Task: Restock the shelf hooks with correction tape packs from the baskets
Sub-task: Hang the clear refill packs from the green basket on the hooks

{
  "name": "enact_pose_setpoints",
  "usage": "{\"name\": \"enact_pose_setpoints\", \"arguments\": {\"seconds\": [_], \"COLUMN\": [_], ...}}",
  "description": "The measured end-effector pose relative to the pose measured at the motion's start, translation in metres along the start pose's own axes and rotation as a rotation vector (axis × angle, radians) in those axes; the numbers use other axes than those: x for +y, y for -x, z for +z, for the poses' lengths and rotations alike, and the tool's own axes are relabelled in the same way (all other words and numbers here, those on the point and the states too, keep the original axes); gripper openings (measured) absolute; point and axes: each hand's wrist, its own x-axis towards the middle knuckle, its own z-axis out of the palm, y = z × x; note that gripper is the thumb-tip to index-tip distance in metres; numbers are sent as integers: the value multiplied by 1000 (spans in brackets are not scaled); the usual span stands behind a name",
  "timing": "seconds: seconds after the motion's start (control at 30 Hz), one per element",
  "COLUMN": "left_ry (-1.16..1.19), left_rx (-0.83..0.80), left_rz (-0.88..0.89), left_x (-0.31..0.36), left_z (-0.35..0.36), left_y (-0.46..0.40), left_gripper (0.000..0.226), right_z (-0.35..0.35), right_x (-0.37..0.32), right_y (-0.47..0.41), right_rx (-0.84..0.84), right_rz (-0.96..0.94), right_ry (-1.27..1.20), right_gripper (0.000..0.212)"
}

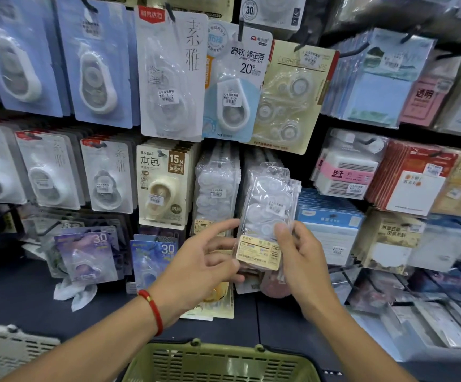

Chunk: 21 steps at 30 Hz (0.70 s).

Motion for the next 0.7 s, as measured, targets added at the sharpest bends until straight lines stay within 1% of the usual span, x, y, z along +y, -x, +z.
{"name": "enact_pose_setpoints", "arguments": {"seconds": [0.1,0.23,0.37,0.4,0.43,0.47,0.5,0.53,0.6,0.7], "left_ry": [-12,-21,-30,-77,-165,-289,-441,-601,-857,-1028], "left_rx": [-14,-21,-40,-40,-27,-5,22,45,59,28], "left_rz": [0,16,0,-4,6,33,72,121,239,329], "left_x": [2,3,1,0,-2,-3,-5,-7,-9,-14], "left_z": [2,1,1,1,0,-4,-8,-14,-23,-30], "left_y": [2,1,0,-1,-3,-4,-6,-8,-13,-24], "left_gripper": [66,67,66,64,62,60,59,59,62,71], "right_z": [-2,-5,-9,-10,-12,-13,-14,-14,-11,0], "right_x": [0,-1,2,4,8,12,14,17,21,31], "right_y": [-2,-6,-10,-11,-11,-11,-9,-7,-6,-19], "right_rx": [-1,4,16,33,53,78,94,103,33,-167], "right_rz": [43,44,67,66,41,-12,-89,-196,-368,-490], "right_ry": [-67,-115,-80,-2,157,379,591,711,778,938], "right_gripper": [34,34,36,35,33,33,40,43,43,53]}}
